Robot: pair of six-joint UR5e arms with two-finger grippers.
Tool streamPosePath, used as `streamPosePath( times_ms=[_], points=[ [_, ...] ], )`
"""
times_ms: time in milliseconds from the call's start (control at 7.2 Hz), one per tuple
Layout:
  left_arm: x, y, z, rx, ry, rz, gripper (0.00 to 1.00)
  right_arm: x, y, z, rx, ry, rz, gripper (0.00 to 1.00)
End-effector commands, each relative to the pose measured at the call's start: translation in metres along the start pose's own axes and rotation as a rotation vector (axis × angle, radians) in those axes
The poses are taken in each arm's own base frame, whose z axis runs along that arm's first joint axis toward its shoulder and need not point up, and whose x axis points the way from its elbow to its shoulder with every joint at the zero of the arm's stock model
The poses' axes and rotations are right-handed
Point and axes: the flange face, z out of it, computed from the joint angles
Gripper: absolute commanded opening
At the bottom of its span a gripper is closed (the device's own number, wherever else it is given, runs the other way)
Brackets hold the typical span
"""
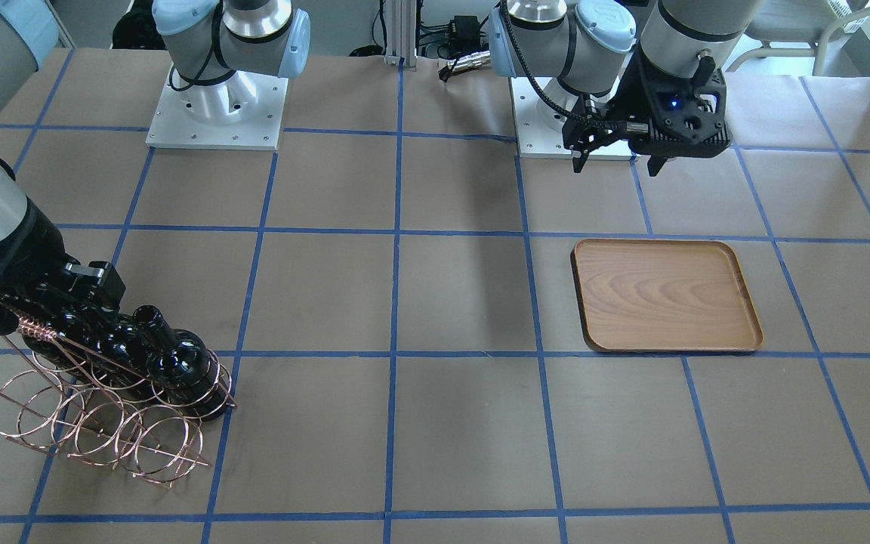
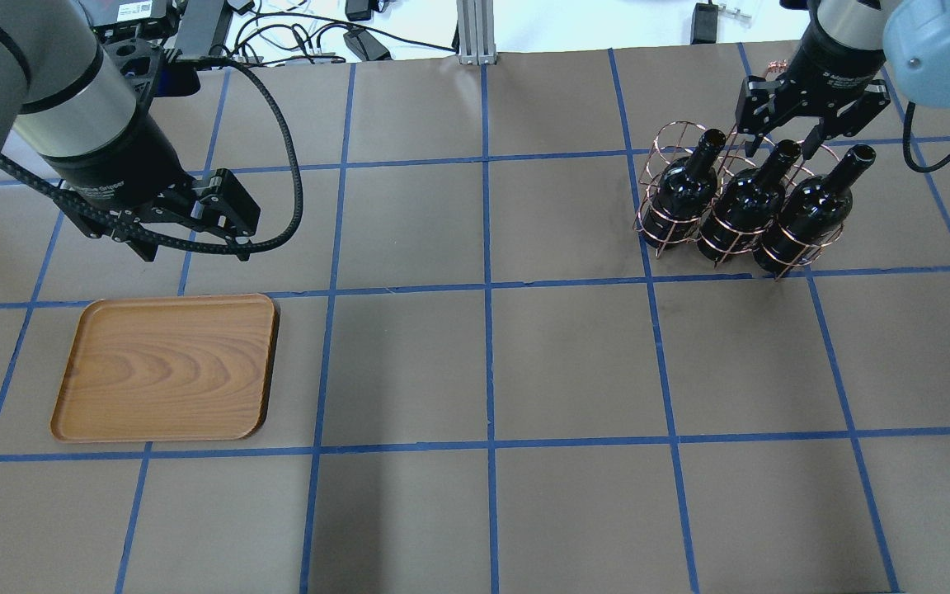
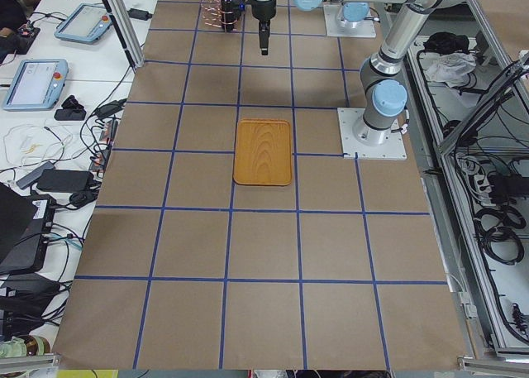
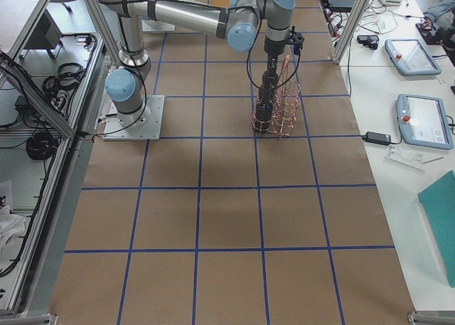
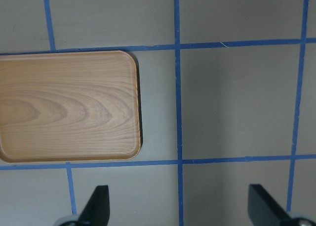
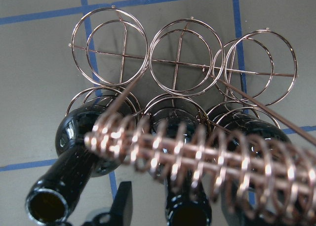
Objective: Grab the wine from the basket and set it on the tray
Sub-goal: 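Lower the right gripper onto the nearest bottle's neck and close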
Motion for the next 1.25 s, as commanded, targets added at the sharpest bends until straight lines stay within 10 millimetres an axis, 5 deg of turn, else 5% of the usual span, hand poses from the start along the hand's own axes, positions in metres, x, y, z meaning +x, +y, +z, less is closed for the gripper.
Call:
streamPosePath(
  times_ms=[0, 139, 417, 694, 972, 1111],
  points=[
    [-0.0001, 0.0, 0.0001, 0.0, -0.001, 0.0, 1.0, 0.0041, -0.0064, 0.0134, -0.017, -0.002, 0.007, 0.62],
    [-0.0003, 0.0001, 0.0002, -0.001, -0.002, 0.0, 1.0, 0.0041, -0.0076, 0.0172, -0.024, -0.003, 0.005, 0.45],
    [-0.0003, 0.0001, 0.0002, -0.002, -0.002, 0.0, 1.0, 0.0046, -0.0075, 0.0186, -0.031, 0.001, 0.007, 0.29],
    [-0.0001, -0.0002, -0.0001, 0.002, -0.001, 0.001, 1.0, 0.0042, -0.0088, 0.0198, -0.028, -0.003, 0.004, 0.29],
    [0.0007, -0.0019, -0.0014, 0.014, 0.002, -0.002, 1.0, 0.0055, -0.0113, 0.0111, -0.013, 0.009, -0.007, 0.18],
    [0.0005, -0.0059, -0.0008, 0.028, 0.001, 0.001, 1.0, 0.0042, -0.0101, 0.0161, -0.02, 0.005, -0.024, 0.36]
  ],
)
